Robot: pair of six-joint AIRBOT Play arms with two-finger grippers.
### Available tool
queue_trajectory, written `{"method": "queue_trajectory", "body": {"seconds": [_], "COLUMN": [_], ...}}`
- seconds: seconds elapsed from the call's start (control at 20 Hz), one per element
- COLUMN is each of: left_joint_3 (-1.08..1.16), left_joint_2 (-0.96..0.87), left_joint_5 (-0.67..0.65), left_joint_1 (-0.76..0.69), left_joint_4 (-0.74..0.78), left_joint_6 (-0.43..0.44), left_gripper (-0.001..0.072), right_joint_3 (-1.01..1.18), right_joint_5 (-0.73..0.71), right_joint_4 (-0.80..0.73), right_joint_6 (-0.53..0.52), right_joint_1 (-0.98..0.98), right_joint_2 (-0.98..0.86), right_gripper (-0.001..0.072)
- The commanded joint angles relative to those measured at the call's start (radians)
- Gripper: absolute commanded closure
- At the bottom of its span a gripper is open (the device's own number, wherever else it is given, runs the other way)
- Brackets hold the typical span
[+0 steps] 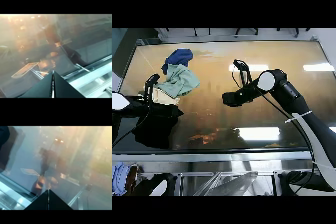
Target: Fold the shirts.
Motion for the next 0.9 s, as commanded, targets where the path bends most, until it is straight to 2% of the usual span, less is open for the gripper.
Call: {"method": "queue_trajectory", "body": {"seconds": [0.0,0.4,0.5,0.6,0.65,0.7,0.85], "left_joint_3": [0.000,0.008,0.033,0.055,0.057,0.056,0.056], "left_joint_2": [0.001,0.001,0.001,0.002,0.002,0.002,0.001], "left_joint_5": [0.000,0.024,-0.032,-0.142,-0.185,-0.206,-0.126], "left_joint_1": [0.000,-0.003,0.014,0.066,0.108,0.158,0.346], "left_joint_4": [0.001,-0.033,0.045,0.212,0.291,0.343,0.365], "left_joint_6": [0.000,-0.014,-0.034,-0.132,-0.173,-0.219,-0.237], "left_gripper": [0.0689,0.0690,0.0689,0.0678,0.0374,0.0004,0.0015], "right_joint_3": [0.000,0.000,0.000,0.000,0.000,0.000,0.000], "right_joint_5": [0.000,0.000,0.000,0.000,0.000,0.000,0.000], "right_joint_4": [0.000,0.000,0.000,0.000,0.000,0.000,0.000], "right_joint_6": [0.000,0.000,0.000,0.000,0.000,0.000,0.000], "right_joint_1": [0.001,0.001,0.001,0.001,0.001,0.001,0.001], "right_joint_2": [0.000,0.000,0.000,0.000,0.000,0.000,0.000], "right_gripper": [0.0686,0.0686,0.0686,0.0686,0.0686,0.0686,0.0686]}}
